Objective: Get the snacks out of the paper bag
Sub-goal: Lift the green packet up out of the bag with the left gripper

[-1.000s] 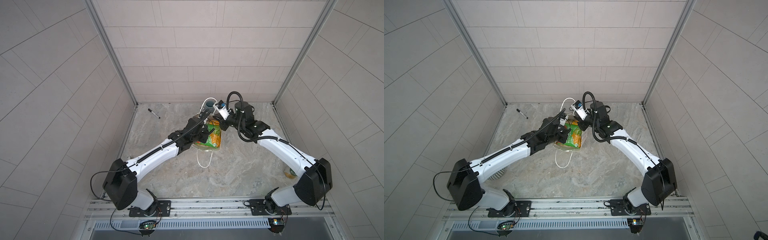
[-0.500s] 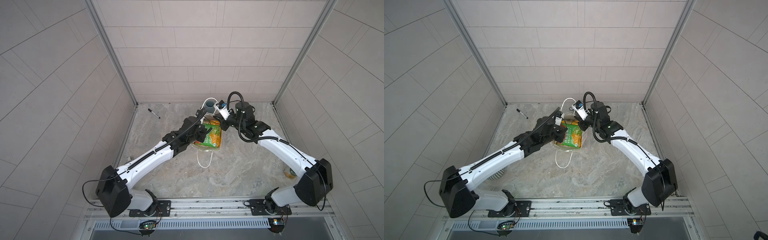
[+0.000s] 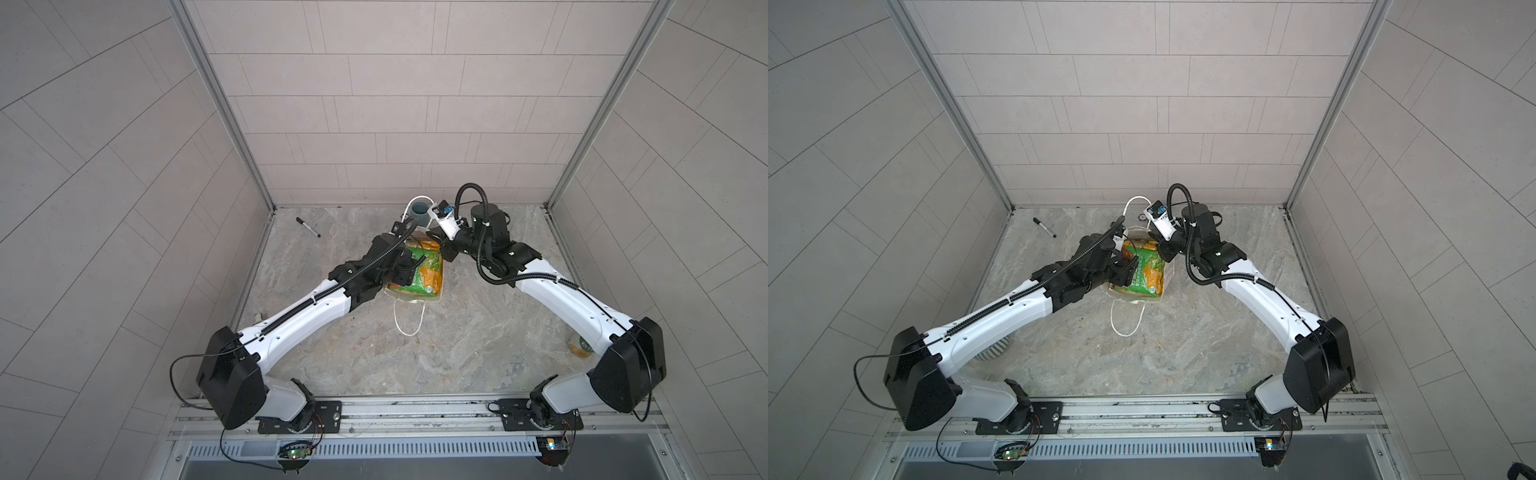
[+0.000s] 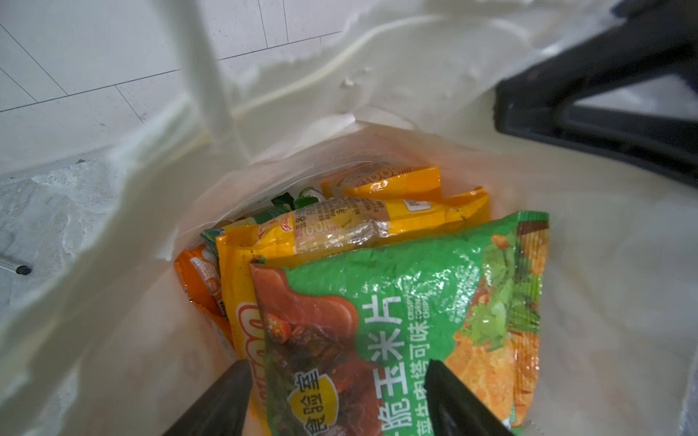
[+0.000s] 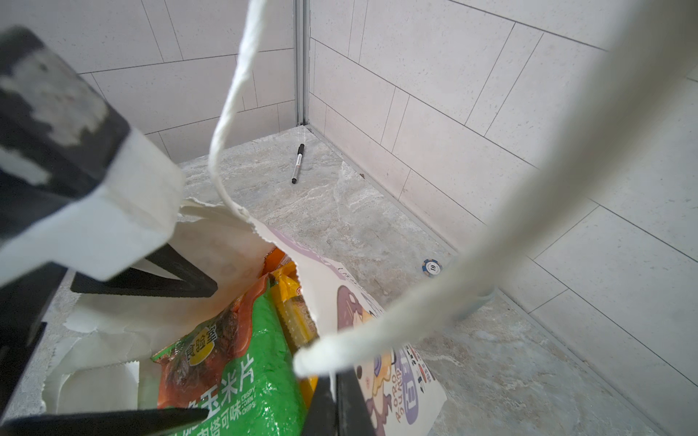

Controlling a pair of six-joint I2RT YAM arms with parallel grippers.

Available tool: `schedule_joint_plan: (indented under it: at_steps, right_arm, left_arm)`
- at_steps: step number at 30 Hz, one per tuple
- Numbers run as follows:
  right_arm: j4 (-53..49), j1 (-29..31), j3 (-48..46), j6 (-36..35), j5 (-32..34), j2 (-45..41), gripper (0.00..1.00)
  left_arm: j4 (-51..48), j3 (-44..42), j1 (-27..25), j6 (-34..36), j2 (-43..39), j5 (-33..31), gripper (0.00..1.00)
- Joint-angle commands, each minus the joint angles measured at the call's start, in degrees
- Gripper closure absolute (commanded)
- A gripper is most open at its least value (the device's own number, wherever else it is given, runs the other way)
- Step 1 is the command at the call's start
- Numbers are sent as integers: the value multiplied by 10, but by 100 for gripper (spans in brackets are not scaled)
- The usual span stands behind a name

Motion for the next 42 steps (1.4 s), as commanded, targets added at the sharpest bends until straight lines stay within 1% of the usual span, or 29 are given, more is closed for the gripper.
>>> schedule_joint_plan:
  at_steps: [1, 7, 9, 11, 12, 15, 17, 20, 21, 22, 23, 24, 25, 26, 33, 42]
  right_arm:
    - [34, 1, -1, 4, -20, -20, 100]
    - [34, 1, -1, 2, -22, -21, 100]
    - [34, 1, -2, 2, -22, -21, 100]
    - [34, 1, -2, 2, -21, -22, 100]
    - [35, 1, -2, 2, -21, -23, 100]
    - [34, 1, -2, 2, -20, -23, 100]
    - [35, 1, -2, 2, -20, -22, 100]
    - [36, 1, -3, 3, -20, -23, 100]
    - [37, 1, -3, 3, -20, -23, 100]
    - [37, 1, -3, 3, -20, -24, 100]
    - [37, 1, -4, 3, -19, -24, 100]
    - [37, 1, -4, 3, -19, -25, 100]
    - [38, 1, -5, 3, -19, -25, 100]
    - [38, 1, -5, 4, -18, -25, 100]
    - [40, 1, -6, 5, -16, -27, 100]
    - [40, -1, -2, 16, 11, -26, 100]
  left_arm:
    - [7, 11, 8, -9, 19, 10, 17]
    - [32, 2, 10, -19, 44, 43, 15]
    - [39, -1, 9, -21, 48, 56, 21]
    - [48, -5, 10, -22, 48, 62, 29]
    - [52, -6, 10, -22, 46, 65, 35]
    - [58, -8, 9, -23, 41, 72, 57]
    - [58, -8, 10, -22, 35, 72, 61]
    - [59, -10, 10, -22, 26, 78, 70]
    - [59, -10, 10, -21, 23, 79, 80]
    - [60, -10, 10, -22, 21, 80, 83]
    - [63, -12, 10, -22, 17, 83, 83]
    - [65, -13, 10, -24, 14, 87, 85]
    - [67, -13, 10, -25, 11, 89, 94]
    - [67, -14, 10, -26, 9, 90, 100]
    - [53, -5, 9, -23, -18, 88, 100]
    - [-12, 45, 10, -7, -82, 82, 100]
